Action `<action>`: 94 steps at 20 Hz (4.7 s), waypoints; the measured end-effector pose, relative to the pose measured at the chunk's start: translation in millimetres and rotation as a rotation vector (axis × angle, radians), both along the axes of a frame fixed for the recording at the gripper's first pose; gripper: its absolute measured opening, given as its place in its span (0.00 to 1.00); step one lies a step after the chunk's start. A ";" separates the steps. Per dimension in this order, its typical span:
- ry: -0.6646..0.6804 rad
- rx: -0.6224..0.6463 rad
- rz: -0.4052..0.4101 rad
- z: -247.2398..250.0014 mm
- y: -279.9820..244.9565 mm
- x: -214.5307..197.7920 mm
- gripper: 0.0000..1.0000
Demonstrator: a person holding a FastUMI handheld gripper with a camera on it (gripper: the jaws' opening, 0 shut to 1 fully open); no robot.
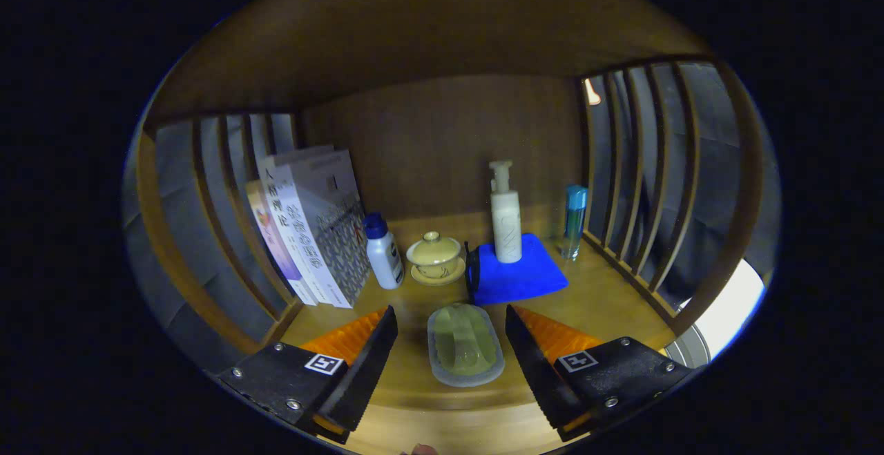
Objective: Pull open the drawer, take out the items inside it, and place them on the countertop above the cabinet.
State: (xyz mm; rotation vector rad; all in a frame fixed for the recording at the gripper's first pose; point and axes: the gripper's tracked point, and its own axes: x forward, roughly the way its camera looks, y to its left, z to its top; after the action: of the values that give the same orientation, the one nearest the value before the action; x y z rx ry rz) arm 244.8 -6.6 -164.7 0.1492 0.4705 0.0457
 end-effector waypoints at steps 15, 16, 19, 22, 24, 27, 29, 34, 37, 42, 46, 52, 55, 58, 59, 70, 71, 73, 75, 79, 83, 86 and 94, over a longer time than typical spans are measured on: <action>-0.362 -0.039 0.036 86.3 14.7 -234.0 0.96; -0.366 -0.030 0.026 82.5 15.2 -249.4 0.96; -0.344 0.008 0.019 54.3 15.5 -285.2 0.95; -0.300 -0.031 0.024 15.5 4.1 -310.6 0.96; -0.280 -0.060 0.034 -7.3 3.6 -321.3 0.96; -0.240 -0.083 0.048 -44.2 4.9 -332.5 0.96; -0.202 -0.103 0.043 -71.6 3.2 -337.5 0.96; -0.136 -0.101 0.018 -117.2 1.5 -335.7 0.96; -0.129 -0.105 0.009 -127.9 3.8 -324.2 0.96; -0.135 -0.133 -0.019 -130.5 -2.8 -319.7 0.94; -0.113 -0.124 0.011 -132.2 -7.7 -311.8 0.94; -0.128 -0.116 0.038 -134.0 -12.5 -292.9 0.95; -0.117 -0.107 0.031 -134.8 -10.0 -282.8 0.95; -0.118 -0.105 0.031 -136.4 -9.2 -267.7 0.95; -0.117 -0.103 0.028 -137.5 -7.6 -262.3 0.95; -0.145 -0.098 0.007 -144.6 0.1 -190.5 0.95; -0.143 -0.093 0.004 -145.9 1.4 -185.6 0.95; -0.144 -0.101 0.004 -148.6 2.5 -172.4 0.95; -0.144 -0.098 0.001 -151.9 3.5 -160.3 0.96; -0.151 -0.099 0.003 -157.9 4.2 -138.8 0.95; -0.152 -0.098 0.002 -162.3 4.6 -122.1 0.95; -0.147 -0.090 0.001 -165.9 6.9 -108.6 0.96; -0.226 -0.140 -0.010 -111.8 -42.1 -127.6 0.95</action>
State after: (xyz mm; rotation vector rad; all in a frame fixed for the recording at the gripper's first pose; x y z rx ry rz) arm 117.2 -48.6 -276.6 0.0086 0.2466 0.0193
